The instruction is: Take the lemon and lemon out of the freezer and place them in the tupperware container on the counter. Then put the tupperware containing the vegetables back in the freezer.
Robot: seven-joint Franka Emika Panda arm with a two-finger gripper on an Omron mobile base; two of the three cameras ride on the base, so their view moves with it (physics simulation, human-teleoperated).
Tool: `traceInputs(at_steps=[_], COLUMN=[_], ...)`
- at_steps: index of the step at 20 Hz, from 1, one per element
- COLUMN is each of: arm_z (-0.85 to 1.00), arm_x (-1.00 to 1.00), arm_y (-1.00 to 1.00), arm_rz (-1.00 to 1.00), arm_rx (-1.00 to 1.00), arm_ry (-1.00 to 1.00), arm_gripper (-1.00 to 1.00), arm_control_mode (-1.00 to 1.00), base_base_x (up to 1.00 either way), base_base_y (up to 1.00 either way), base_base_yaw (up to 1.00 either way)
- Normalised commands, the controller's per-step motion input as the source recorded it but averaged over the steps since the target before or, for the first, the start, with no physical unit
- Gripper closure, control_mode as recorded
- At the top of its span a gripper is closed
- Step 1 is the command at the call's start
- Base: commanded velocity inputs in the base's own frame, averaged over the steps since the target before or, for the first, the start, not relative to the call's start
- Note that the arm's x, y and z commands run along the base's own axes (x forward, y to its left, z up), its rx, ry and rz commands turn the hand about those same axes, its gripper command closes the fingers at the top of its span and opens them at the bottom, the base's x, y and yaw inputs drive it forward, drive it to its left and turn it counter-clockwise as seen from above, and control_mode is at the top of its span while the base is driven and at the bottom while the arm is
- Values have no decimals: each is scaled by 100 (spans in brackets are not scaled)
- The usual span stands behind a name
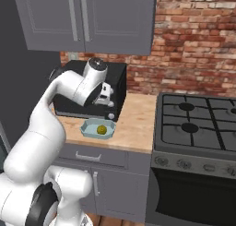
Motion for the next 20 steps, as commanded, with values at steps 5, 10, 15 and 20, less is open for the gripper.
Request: traceInputs(at_steps=[5, 10, 15, 20], arm_z=[64, 34, 10, 0], arm_x=[-35, -37, -32, 0], arm_y=[7, 4, 4, 1], arm_rz=[-9, -12, -8, 0], arm_rx=[-7, -19, -11, 0], arm_ry=[13, 12, 5, 0], arm_gripper=[-100, -100, -100, -100], arm_control_mode=[-100, -100, -100, -100], base_base_x=[0, 0, 0, 0], base_base_y=[0, 0, 0, 0], base_base_yaw=[0, 0, 0, 0])
